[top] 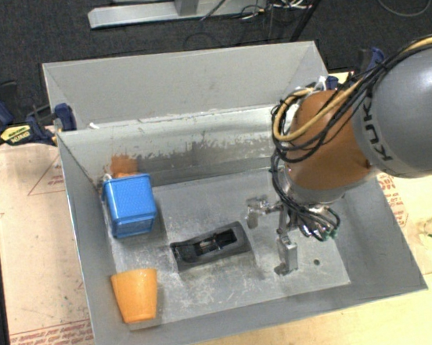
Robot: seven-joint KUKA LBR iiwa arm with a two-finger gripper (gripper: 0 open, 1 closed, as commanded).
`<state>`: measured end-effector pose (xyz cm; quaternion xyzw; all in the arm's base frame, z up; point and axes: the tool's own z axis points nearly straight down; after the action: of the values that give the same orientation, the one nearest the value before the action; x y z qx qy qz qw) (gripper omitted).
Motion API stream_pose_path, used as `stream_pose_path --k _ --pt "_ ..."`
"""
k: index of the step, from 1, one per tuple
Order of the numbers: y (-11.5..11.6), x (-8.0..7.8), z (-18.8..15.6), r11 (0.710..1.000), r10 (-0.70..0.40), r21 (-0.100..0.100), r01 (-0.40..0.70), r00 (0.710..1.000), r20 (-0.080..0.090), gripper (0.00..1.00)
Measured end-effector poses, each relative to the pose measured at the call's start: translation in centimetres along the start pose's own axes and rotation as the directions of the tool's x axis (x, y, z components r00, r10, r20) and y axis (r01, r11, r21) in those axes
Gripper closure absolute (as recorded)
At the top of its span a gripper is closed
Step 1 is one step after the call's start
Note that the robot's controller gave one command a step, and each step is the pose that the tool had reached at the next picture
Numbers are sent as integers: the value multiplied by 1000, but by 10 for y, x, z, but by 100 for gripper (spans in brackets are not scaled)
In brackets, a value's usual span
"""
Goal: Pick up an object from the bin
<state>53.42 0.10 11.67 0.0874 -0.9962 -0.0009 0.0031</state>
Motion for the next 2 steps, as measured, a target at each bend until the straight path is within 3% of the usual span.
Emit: stream_pose_path --k 1,2 --pt "7 -34 2 996 -95 5 94 995 20 0" --pt "41 -37 4 999 35 4 -35 999 9 0"
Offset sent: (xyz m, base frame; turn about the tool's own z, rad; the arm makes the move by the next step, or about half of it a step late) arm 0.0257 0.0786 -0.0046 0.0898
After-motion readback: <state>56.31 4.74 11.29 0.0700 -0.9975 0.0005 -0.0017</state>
